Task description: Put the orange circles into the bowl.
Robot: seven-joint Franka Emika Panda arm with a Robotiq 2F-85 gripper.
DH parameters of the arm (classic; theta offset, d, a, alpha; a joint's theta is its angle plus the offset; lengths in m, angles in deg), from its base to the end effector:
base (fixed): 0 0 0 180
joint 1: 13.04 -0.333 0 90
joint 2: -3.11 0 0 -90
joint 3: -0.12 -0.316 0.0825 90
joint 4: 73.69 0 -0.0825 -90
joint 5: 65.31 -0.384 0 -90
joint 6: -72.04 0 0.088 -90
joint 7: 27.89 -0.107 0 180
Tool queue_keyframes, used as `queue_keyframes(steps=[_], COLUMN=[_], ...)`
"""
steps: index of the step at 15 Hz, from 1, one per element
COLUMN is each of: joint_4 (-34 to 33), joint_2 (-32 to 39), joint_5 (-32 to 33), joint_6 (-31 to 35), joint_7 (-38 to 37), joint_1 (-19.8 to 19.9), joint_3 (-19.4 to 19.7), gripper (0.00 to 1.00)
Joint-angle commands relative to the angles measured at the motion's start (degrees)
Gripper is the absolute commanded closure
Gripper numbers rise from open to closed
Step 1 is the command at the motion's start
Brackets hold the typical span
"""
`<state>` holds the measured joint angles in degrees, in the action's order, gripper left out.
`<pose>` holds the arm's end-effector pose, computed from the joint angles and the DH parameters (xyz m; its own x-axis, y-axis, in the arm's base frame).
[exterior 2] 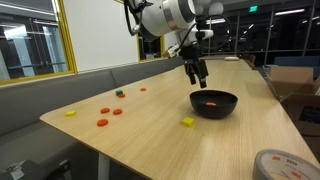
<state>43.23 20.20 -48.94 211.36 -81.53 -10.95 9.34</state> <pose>0.5916 -0.1161 0.3073 0.6011 -0.7630 0.2379 -0.7962 -0.5974 0.0958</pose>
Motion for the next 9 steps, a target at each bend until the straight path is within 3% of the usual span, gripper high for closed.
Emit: queue_keyframes(steps=[1,9], joint_4=[-5.83,-25.30], joint_2=[1.92,12.94], joint_5=[-2.87,-8.42], joint_6=[-3.98,-14.87], joint_7=[10.19,35.31], joint_1=[-1.16,-2.52], joint_3=[-2.62,-6.82], gripper=[0.00,0.00])
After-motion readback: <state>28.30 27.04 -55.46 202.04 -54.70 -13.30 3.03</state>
